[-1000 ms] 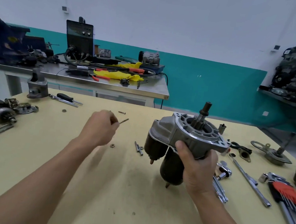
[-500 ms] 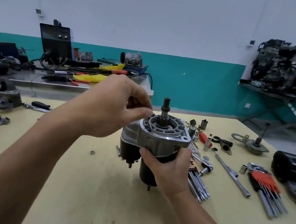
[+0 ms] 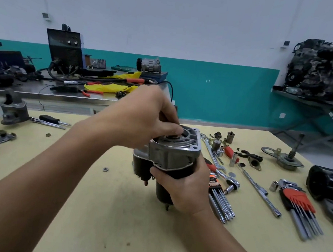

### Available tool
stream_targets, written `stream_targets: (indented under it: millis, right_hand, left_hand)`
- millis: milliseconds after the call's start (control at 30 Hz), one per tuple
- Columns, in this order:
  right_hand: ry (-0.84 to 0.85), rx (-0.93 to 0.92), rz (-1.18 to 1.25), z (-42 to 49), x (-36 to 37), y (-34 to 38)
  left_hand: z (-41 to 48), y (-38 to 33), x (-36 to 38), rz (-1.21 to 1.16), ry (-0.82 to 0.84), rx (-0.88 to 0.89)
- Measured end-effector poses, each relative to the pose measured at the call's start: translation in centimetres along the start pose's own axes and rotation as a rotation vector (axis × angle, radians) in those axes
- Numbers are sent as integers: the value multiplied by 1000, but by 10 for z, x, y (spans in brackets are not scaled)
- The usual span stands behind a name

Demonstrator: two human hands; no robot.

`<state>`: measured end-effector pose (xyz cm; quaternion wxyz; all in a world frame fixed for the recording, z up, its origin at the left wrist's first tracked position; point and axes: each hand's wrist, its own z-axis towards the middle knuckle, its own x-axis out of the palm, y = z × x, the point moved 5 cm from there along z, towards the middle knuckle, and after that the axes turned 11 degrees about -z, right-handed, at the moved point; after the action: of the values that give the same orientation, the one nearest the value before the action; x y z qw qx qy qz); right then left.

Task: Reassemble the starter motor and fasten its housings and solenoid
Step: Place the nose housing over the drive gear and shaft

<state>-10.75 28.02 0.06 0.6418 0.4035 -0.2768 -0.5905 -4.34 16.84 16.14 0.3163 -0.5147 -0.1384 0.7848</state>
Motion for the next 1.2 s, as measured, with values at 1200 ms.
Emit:
stream_targets:
  millis: [1200]
  right_hand:
    - [91,-233,70,1,-18,10]
  left_hand:
    - [-43,42,33,-287,-159,254]
